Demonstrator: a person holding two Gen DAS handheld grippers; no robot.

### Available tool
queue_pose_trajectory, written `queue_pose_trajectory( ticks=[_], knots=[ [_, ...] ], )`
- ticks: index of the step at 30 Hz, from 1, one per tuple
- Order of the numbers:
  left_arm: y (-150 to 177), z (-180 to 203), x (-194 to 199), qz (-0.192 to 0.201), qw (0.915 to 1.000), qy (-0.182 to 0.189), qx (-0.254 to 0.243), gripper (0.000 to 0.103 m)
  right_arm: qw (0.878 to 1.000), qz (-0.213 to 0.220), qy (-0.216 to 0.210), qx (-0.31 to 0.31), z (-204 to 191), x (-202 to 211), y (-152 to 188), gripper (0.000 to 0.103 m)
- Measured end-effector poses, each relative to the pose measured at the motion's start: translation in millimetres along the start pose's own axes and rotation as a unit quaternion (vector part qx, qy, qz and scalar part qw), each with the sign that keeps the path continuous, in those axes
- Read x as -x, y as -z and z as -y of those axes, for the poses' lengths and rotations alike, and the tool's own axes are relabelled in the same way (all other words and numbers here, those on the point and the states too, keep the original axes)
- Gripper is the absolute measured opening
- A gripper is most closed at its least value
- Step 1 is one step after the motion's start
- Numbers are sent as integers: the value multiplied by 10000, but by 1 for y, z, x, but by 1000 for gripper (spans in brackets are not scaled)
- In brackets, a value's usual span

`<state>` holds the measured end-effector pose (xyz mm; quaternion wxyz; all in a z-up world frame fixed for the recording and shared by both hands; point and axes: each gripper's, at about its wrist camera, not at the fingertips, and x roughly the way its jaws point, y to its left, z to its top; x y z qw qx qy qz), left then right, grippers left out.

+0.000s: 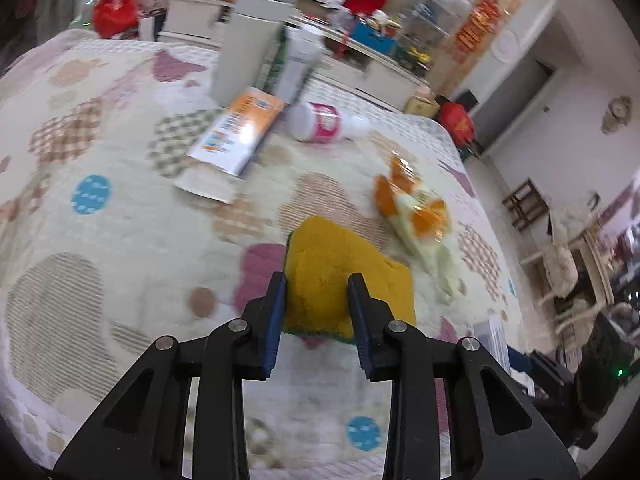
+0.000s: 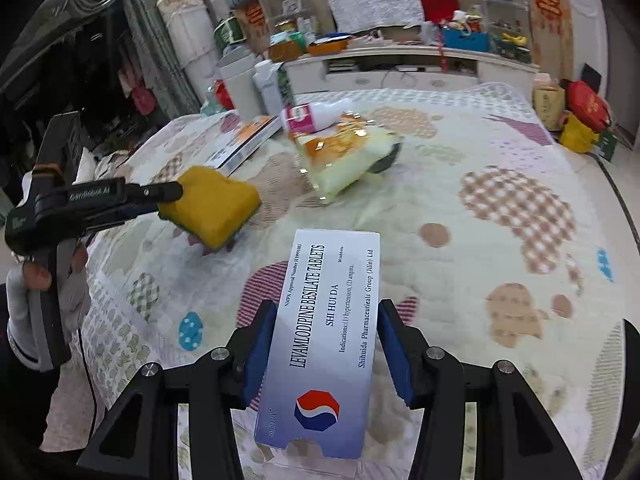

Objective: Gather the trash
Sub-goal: 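Lift the yellow sponge with the left gripper while the right holds the Pepsi-logo box, then carry the sponge and Pepsi-logo box over the black bin and open both grippers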

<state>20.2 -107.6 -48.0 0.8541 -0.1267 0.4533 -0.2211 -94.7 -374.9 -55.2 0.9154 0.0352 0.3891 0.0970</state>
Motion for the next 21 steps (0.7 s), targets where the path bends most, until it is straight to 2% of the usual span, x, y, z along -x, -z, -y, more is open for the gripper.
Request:
queue_pose_trajectory(
  ticks=[9, 21],
  knots=[
    [16, 51, -13, -272, 9982, 338, -424, 25, 9991, 160, 177, -337, 32, 24, 11, 50],
    [28, 129, -36, -504, 9908, 852, -919, 24, 9935, 448, 576, -877, 91, 67, 31, 50]
  ],
)
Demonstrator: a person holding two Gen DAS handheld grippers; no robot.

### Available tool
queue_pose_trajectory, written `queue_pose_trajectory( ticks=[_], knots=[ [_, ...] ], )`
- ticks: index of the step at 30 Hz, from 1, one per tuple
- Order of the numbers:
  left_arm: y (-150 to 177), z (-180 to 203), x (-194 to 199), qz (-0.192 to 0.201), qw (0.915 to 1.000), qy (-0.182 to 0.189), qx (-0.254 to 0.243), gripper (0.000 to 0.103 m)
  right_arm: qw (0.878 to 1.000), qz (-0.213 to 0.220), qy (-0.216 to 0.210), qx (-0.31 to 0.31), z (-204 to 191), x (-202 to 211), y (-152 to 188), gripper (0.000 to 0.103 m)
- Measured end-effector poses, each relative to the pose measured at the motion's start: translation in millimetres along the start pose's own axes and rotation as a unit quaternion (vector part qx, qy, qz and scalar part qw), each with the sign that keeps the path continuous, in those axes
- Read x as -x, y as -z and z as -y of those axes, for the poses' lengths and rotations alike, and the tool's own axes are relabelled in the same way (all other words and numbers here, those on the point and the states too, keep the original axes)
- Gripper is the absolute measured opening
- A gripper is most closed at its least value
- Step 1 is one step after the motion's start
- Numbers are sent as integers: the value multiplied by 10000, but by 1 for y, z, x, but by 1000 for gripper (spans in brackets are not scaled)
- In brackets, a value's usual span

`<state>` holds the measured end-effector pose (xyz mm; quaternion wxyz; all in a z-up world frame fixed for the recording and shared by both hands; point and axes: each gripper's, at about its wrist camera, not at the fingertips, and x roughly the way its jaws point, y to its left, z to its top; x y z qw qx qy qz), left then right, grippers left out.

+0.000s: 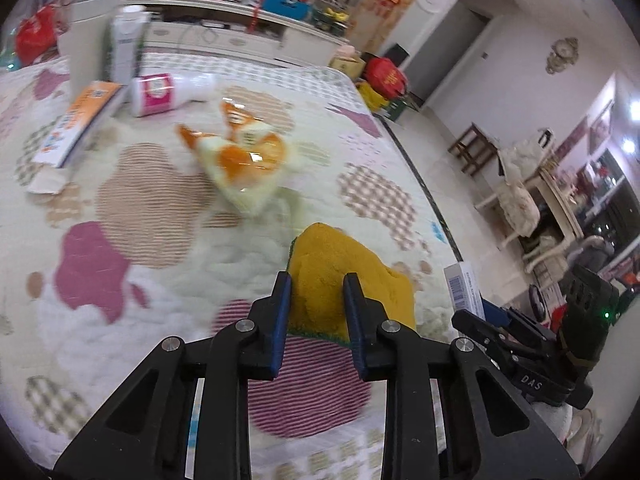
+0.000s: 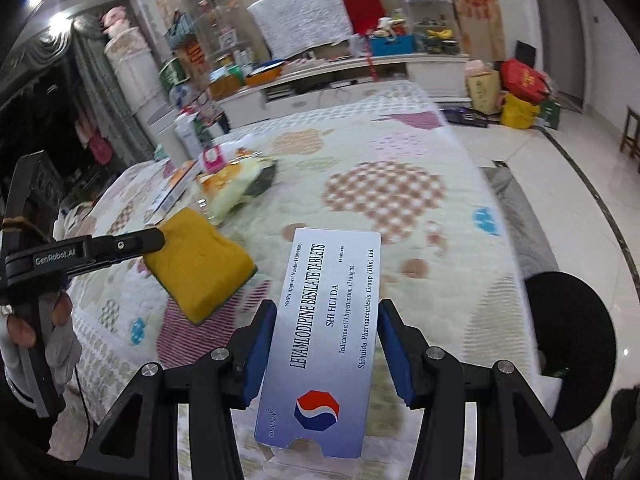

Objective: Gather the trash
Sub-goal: 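Carry the sponge and Pepsi-logo box over the black bin and open both grippers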

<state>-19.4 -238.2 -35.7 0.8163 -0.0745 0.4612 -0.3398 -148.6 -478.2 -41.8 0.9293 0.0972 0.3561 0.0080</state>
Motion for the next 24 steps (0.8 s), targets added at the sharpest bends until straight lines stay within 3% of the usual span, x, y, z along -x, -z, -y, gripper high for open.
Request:
queue_pose_trajectory(
  ticks=[16, 24],
  knots=[
    [-12, 122, -81, -428, 9952, 600, -648, 23, 9904, 312, 987, -911, 126, 58, 13, 50],
    [-17, 181, -124, -512, 9921, 662, -936, 23, 9802, 374, 1377, -1370, 184, 68, 11, 50]
  ],
)
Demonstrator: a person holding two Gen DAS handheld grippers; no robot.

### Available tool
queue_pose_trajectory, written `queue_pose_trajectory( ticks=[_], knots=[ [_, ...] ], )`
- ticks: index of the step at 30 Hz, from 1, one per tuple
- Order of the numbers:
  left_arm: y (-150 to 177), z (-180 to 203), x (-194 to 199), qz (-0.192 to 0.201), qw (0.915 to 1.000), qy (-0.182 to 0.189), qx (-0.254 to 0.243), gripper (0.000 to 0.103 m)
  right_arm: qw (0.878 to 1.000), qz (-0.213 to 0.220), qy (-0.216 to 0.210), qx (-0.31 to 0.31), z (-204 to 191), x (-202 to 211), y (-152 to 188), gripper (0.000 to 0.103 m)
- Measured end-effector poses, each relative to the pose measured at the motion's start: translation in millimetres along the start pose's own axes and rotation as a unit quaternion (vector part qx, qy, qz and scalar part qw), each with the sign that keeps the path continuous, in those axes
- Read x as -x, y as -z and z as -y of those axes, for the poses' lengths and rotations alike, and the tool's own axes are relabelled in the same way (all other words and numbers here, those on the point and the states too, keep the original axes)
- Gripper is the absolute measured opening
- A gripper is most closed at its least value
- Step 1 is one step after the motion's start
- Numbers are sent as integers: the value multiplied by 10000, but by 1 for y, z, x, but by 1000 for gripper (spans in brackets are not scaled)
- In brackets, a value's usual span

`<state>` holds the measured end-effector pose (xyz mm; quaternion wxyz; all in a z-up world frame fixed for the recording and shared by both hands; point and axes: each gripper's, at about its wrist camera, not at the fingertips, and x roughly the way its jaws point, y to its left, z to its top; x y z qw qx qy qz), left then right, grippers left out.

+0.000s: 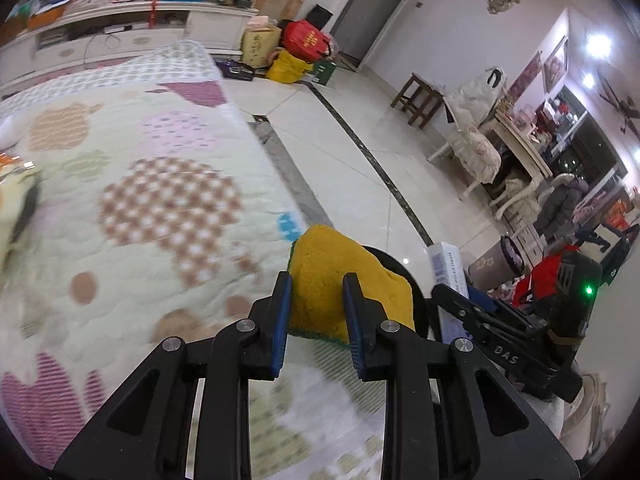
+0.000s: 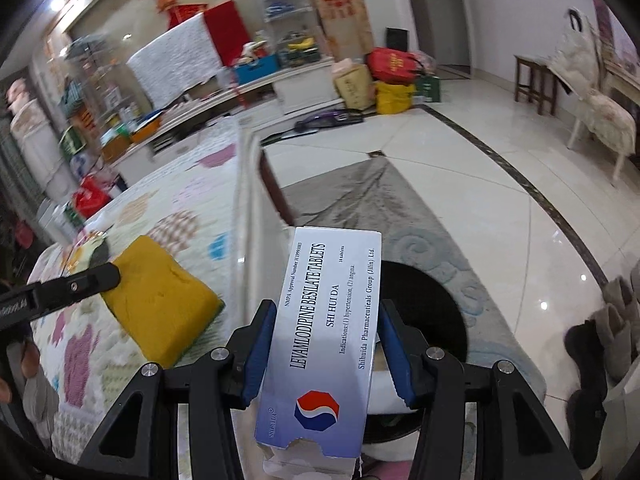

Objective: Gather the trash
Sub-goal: 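Carry the sponge and Pepsi-logo box over the black bin and open both grippers, then move both open grippers back over the quilt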

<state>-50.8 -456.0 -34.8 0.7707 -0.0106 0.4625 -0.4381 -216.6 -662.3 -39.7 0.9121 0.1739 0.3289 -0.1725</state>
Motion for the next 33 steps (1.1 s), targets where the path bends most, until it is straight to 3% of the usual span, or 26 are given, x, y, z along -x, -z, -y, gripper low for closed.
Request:
queue_pose_trajectory(
  ticks=[3, 7, 9, 10, 19, 33],
  knots=[
    [-3, 14, -15, -12, 10000, 15, -85, 23, 9998, -53, 74, -171, 13, -8, -4, 53],
    [-2, 23, -30, 2, 9999, 41, -154, 29, 9986, -119, 82, -508, 29, -13, -3, 71],
    [1, 21, -34, -64, 9999, 87, -116, 44, 9982, -111, 63, -587, 34, -11, 0, 71],
    [2, 20, -34, -65, 9999, 88, -116, 46, 9981, -118, 57, -602, 35, -10, 3, 71],
    [9, 10, -22, -26, 9999, -85, -98, 46, 9981, -249, -15, -572, 30, -7, 16, 71],
    [20, -20, 4, 209, 9975, -661, -142, 46, 9992, -304, -256, -82, -28, -14, 15, 72]
  ],
)
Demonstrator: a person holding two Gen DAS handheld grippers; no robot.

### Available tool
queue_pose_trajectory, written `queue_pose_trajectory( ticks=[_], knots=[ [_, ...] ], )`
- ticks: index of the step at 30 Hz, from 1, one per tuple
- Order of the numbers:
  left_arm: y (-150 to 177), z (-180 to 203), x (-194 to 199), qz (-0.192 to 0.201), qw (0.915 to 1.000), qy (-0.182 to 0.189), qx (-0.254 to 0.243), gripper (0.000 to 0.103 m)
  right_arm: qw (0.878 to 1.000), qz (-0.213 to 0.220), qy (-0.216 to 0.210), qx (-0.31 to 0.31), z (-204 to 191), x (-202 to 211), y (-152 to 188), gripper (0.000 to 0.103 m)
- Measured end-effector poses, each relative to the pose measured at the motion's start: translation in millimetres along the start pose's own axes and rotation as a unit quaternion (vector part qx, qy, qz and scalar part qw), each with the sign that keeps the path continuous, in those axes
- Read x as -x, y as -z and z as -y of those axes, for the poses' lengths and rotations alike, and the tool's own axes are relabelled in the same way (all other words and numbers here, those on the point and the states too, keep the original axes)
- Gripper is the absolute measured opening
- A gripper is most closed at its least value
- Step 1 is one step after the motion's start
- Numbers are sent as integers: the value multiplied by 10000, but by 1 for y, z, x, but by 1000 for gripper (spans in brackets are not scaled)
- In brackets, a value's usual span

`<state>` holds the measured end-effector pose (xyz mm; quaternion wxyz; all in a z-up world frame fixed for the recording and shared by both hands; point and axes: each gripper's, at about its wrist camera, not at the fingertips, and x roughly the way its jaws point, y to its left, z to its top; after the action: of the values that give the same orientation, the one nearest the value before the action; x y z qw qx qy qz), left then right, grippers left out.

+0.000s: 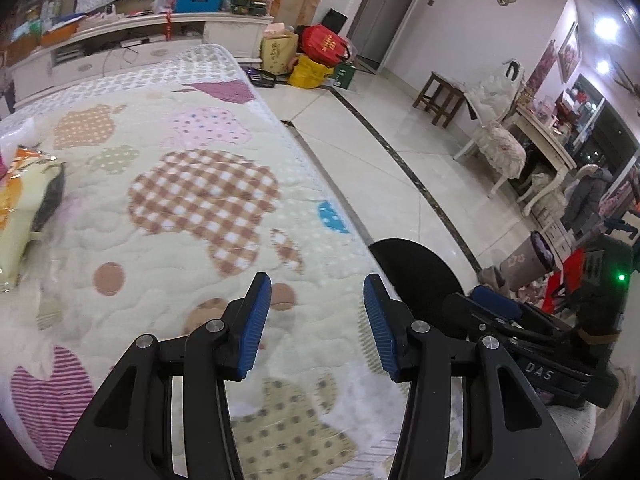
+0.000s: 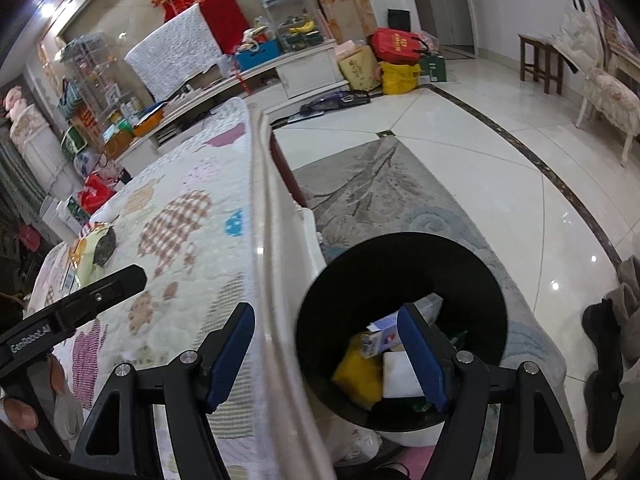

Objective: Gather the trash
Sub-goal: 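Move both open grippers back over the quilt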

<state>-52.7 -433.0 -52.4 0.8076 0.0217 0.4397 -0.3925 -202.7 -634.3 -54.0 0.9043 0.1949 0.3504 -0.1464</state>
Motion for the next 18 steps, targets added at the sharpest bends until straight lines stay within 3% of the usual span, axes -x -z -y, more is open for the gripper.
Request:
queue_pose_trajectory(
  ticks=[18],
  knots=[
    [19, -88, 41, 238, 9958, -761, 443, 47, 9946, -286, -533, 842, -113, -31, 4, 72]
  ],
)
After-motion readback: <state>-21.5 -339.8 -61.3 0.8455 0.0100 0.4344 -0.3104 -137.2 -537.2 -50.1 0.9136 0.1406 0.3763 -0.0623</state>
